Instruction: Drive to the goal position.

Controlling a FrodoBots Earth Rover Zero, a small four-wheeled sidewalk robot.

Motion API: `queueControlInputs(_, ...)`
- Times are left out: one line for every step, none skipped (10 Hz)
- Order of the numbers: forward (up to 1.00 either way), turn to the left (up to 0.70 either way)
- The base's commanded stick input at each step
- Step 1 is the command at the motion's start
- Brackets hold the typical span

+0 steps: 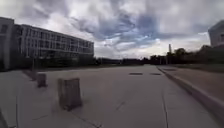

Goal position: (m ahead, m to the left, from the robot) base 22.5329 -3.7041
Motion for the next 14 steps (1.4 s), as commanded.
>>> queueControlInputs(1.0, -0.4)
queueControlInputs(1.0, -0.29)
queueControlInputs(1.0, -0.21)
queueControlInputs(1.0, -0.3)
queueControlInputs(1.0, 0.03)
queueControlInputs(1.0, 0.05)
queueControlInputs(1.0, 0.17)
queueControlInputs(1.0, 0.18)
queueControlInputs(1.0, 0.07)
queueControlInputs(1.0, 0.01)
queueControlInputs(1.0, 0.04)
queueControlInputs(1.0, 0.0)
queueControlInputs(1.0, 0.0)
queueControlInputs(1.0, 0.0)
